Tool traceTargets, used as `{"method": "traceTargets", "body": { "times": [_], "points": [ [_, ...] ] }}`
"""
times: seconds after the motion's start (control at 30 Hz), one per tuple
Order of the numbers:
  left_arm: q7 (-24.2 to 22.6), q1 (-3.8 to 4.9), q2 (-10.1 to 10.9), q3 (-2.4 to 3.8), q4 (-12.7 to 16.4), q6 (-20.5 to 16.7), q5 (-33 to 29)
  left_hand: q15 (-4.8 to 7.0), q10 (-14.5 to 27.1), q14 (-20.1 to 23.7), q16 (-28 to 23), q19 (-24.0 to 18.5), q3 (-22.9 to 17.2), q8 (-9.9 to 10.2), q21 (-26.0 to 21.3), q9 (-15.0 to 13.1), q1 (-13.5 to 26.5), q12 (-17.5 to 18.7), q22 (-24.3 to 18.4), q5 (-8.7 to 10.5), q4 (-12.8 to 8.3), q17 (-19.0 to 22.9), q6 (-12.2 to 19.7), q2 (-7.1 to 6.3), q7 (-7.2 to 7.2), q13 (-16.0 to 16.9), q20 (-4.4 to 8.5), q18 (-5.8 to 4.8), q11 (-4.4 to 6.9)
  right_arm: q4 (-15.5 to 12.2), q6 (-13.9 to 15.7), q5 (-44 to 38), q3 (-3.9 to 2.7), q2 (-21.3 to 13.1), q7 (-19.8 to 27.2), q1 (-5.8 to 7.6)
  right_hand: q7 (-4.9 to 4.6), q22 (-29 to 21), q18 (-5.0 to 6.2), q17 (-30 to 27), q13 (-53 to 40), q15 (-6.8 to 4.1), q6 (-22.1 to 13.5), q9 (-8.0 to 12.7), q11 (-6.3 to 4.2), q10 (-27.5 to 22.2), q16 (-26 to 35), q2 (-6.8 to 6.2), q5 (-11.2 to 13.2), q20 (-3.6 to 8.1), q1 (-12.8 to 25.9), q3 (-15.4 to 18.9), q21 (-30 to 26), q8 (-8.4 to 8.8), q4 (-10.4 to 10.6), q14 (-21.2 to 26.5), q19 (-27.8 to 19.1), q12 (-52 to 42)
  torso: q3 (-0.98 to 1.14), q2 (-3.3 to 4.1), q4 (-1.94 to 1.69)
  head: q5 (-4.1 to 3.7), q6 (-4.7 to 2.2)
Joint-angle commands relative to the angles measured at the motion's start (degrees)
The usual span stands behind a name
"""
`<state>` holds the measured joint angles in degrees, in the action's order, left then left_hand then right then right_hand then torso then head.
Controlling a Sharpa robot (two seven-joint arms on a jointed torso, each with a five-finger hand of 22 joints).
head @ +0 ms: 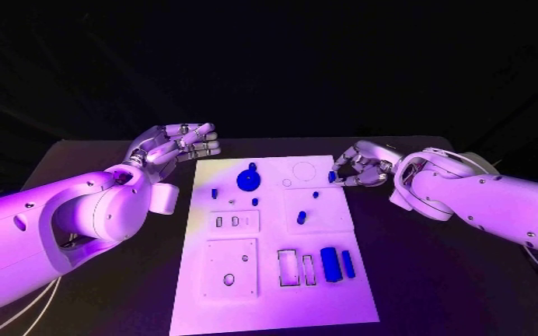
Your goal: Assemble the parts on the task board
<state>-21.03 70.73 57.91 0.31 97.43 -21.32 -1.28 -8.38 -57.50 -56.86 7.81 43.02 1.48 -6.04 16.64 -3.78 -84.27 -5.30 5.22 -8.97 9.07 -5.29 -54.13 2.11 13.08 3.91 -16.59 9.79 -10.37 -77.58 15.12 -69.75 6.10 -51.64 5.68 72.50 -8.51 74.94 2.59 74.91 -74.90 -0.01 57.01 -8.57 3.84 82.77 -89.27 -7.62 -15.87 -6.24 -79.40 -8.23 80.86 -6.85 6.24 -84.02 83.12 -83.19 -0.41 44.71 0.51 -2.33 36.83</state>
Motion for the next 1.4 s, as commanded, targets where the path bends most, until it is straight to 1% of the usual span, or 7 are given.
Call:
{"method": "traceTargets", "body": {
  "times": [0.03, 0.53, 0.63, 0.77, 1.0, 1.17, 1.4],
  "points": [
    [-0.2, 0.06, -0.1, 0.04, 0.0, 1.2, 0.0, -0.35, 0.1, 0.1, -0.4, 0.1, 0.1, 0.4, -0.4, 0.1, -0.1, 0.1, -0.1, -0.14, -0.3, 0.1, 0.1, 0.38, 0.39, -0.1, -0.01, 0.34, -0.32, 0.2, -0.8, -0.9, -0.02, 0.3, -0.5, -0.08, -0.14, 6.8, 0.03, 14.2, -6.8, -0.08, 0.4, -0.1, 0.11, 0.3, -0.4, 0.5, -0.2, 0.12, -0.1, -0.1, 0.1, -0.27, -0.3, -5.8, 0.3, -0.3, 0.02, 0.03, 0.0, -0.01, 0.1],
    [-0.1, 0.06, 0.0, 0.04, 0.1, 1.3, 0.0, -0.35, 0.1, 0.1, -0.4, 0.1, 0.1, 0.4, -0.4, 0.1, -0.1, 0.1, -0.1, -0.14, -0.3, 0.1, 0.1, 0.38, 0.39, -0.1, -0.01, 0.34, -0.32, 1.0, -0.7, -1.4, -0.03, 1.6, -0.6, -0.28, 0.0, 6.9, -0.01, 14.4, -7.0, -0.19, 0.8, -0.1, -0.03, 0.5, -0.4, 0.96, -0.4, 0.21, 0.2, -0.3, 0.2, -0.33, -0.2, -5.8, 0.5, -0.4, 0.09, 0.06, 0.0, 0.24, 0.31],
    [0.0, 0.06, 0.1, 0.04, 0.1, 1.3, 0.0, -0.35, 0.1, 0.1, -0.4, 0.1, 0.1, 0.4, -0.4, 0.1, -0.1, 0.1, -0.1, -0.14, -0.3, 0.1, 0.1, 0.38, 0.39, -0.1, -0.01, 0.34, -0.32, 1.1, -0.6, -1.5, -0.03, 1.9, -0.6, -0.29, 0.11, 7.0, -0.02, 14.4, -7.0, -0.26, 1.1, -0.1, -0.11, 0.5, -0.4, 1.23, -0.4, 0.26, 0.2, -0.5, 0.3, -0.38, -0.2, -5.8, 0.5, -0.4, 0.08, 0.0, 0.09, 0.65, 0.36],
    [0.0, 0.06, 0.1, 0.04, 0.2, 1.3, 0.0, -0.38, 0.1, 0.1, -0.5, 0.1, 0.1, 0.4, -0.4, 0.1, -0.1, 0.2, -0.1, -0.14, -0.3, 0.1, 0.2, 0.38, 0.45, -0.1, -0.02, 0.33, -0.38, 1.3, -0.6, -2.0, -0.03, 2.2, -0.7, -0.3, 0.19, 7.1, -0.04, 14.5, -7.1, -0.31, 1.3, -0.1, -0.19, 0.5, -0.5, 1.45, -0.4, 0.31, 0.2, -0.6, 0.3, -0.43, -0.2, -5.8, 0.6, -0.5, 0.11, 0.07, 0.0, 0.36, 0.5],
    [0.0, 0.06, 0.2, 0.04, 0.2, 1.3, 0.0, -0.38, 0.1, 0.1, -0.5, 0.1, 0.1, 0.4, -0.4, 0.1, -0.1, 0.2, -0.1, -0.14, -0.3, 0.1, 0.2, 0.38, 0.45, -0.1, -0.02, 0.33, -0.38, 1.7, -0.2, -2.4, -0.03, 2.5, -0.8, -0.31, 0.38, 7.2, -0.05, 14.5, -7.0, -0.46, 1.7, -0.1, -0.36, 0.5, -0.5, 1.99, -0.4, 0.44, 0.0, -1.1, 0.4, -0.51, -0.4, -5.8, 0.6, -0.5, 0.1, 0.03, -0.03, 0.47, 0.54],
    [0.0, 0.06, 0.2, 0.04, 0.2, 1.3, 0.0, -0.38, 0.1, 0.1, -0.5, 0.1, 0.1, 0.4, -0.4, 0.1, -0.1, 0.2, -0.1, -0.14, -0.3, 0.1, 0.2, 0.38, 0.45, -0.1, -0.02, 0.33, -0.38, 1.9, -0.2, -2.8, -0.03, 2.8, -0.8, -0.38, 0.64, 7.4, -0.1, 14.6, -7.2, -0.64, 2.4, -0.2, -0.59, 0.6, -0.5, 2.41, -0.2, 0.59, -0.3, -1.6, 0.5, -0.76, -0.7, -5.9, 0.7, -0.5, 0.14, 0.04, 0.05, 1.06, 0.78],
    [0.1, 0.06, 0.2, 0.04, 0.3, 1.4, 0.0, -0.38, 0.1, 0.1, -0.5, 0.1, 0.1, 0.4, -0.4, 0.1, -0.1, 0.2, -0.1, -0.14, -0.3, 0.1, 0.2, 0.38, 0.45, -0.1, -0.02, 0.33, -0.38, 2.1, -0.3, -3.3, -0.03, 3.0, -1.0, -0.68, 0.78, 7.4, -0.12, 14.7, -7.1, -0.77, 2.7, -0.2, -0.74, 0.6, -0.6, 2.59, -0.1, 0.71, -0.6, -2.0, 0.6, -0.87, -1.0, -5.9, 0.8, -0.5, 0.14, 0.03, 0.03, 0.93, 0.96]
  ]
}}
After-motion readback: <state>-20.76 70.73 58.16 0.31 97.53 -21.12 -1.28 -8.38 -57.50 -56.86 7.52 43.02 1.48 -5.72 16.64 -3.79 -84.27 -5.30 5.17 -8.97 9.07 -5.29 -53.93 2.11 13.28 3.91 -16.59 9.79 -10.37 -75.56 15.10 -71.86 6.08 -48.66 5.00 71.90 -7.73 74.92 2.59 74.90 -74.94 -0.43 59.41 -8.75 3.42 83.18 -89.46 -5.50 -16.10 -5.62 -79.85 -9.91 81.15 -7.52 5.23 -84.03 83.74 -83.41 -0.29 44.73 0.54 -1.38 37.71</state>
